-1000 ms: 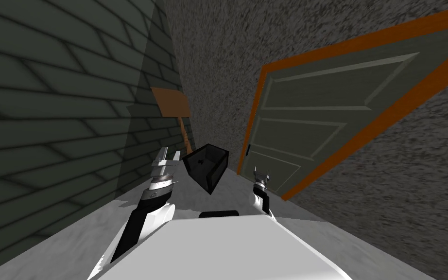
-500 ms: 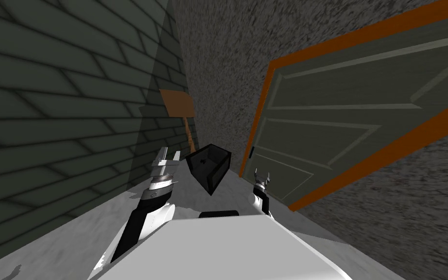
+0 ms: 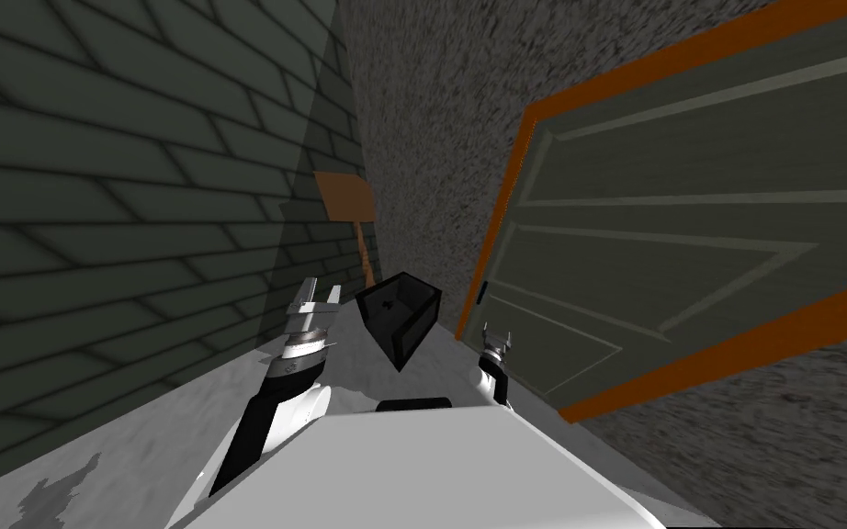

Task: Pull the door open

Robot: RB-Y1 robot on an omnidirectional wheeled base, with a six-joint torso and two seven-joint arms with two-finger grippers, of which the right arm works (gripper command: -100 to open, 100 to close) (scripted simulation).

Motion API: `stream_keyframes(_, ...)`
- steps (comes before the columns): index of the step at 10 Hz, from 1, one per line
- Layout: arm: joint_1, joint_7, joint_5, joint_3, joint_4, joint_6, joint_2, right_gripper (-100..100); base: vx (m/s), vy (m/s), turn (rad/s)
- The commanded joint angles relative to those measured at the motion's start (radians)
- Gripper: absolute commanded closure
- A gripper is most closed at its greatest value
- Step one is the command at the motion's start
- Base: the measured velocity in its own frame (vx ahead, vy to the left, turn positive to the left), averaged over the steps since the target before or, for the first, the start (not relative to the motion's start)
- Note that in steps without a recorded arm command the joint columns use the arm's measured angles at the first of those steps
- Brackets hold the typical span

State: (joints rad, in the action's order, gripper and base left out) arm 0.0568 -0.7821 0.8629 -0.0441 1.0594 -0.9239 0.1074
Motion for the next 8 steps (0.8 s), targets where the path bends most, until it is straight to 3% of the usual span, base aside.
stream_keyframes(1,-0.014,-0.024,0.033,-0.002,-0.042,-0.013,-0.004,-100,0.092,-0.069,0.211)
stream_keyframes(8,-0.059,-0.100,0.123,-0.007,-0.179,-0.053,-0.008,-100,0.098,-0.071,0.140)
